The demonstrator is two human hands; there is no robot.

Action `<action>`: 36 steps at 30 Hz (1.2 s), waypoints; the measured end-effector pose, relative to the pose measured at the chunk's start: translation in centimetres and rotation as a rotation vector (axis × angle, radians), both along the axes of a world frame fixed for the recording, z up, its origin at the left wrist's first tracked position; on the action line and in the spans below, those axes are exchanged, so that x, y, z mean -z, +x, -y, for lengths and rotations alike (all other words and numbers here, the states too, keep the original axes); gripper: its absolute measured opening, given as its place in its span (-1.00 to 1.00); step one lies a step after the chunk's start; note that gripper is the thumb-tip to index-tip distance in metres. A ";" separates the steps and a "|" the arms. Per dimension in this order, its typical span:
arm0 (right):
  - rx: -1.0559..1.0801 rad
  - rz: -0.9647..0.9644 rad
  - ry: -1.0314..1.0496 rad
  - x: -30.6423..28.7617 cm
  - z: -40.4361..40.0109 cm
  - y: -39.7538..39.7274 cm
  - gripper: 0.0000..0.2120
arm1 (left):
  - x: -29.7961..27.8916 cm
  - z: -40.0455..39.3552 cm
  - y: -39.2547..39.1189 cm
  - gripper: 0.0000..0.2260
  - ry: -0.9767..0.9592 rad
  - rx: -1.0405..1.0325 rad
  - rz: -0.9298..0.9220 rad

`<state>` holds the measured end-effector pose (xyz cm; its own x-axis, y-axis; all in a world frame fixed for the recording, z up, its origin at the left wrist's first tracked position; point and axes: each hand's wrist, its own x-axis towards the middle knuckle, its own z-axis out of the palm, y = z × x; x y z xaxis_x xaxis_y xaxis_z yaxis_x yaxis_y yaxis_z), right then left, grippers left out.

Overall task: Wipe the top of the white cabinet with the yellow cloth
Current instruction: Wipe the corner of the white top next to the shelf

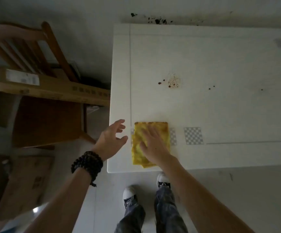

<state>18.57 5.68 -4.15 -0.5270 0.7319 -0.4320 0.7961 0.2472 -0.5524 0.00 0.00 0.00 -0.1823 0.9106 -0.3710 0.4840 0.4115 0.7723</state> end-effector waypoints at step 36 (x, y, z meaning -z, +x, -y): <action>0.042 0.287 0.217 5.7 -26.0 -3.0 -0.47 | 5.0 -24.7 -1.0 0.27 -0.550 0.435 -0.789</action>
